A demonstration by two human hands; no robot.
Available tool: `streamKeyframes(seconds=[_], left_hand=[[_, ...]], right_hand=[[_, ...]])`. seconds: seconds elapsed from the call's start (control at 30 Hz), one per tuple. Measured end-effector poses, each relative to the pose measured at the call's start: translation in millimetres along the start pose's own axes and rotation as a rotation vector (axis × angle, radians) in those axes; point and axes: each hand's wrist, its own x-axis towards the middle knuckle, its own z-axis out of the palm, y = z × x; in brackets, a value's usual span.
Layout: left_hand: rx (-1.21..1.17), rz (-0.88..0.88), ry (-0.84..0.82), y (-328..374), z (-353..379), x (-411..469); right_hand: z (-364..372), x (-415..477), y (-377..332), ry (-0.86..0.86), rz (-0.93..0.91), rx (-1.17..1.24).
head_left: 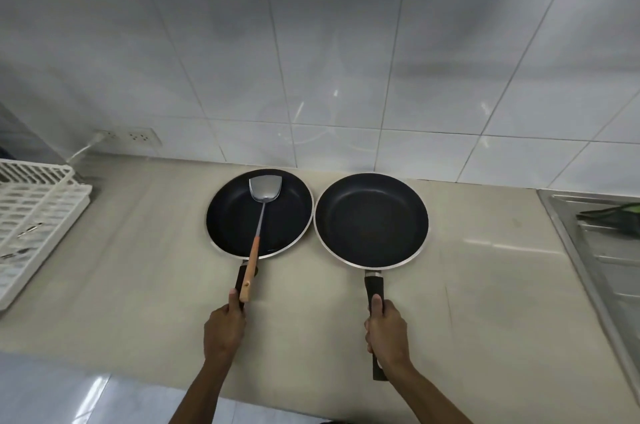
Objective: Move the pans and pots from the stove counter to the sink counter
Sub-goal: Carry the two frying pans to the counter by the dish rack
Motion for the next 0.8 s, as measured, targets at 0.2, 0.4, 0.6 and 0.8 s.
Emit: streamKeyframes(seconds=[0.2, 0.4, 0.6, 0.8], left_hand=[[0.039, -0.012, -0.016, 1.3, -12.9, 27.1], [0.016, -0.035, -0.037, 8.6, -17.9, 51.8], [-0.063, -0.097, -0.120, 18.4, -19.1, 65.3], [-0.099, -0.138, -0.137, 26.6, -22.5, 73.3]], right_hand=[[23.5, 5.3, 2.3, 0.041, -0.002, 0.001], [38.3, 20.4, 0.1, 0.048, 0.016, 0.002], [44.2, 31.2, -13.2, 0.021, 0.021, 0.031], [47.0, 33.4, -22.4, -0.074, 0.004, 0.041]])
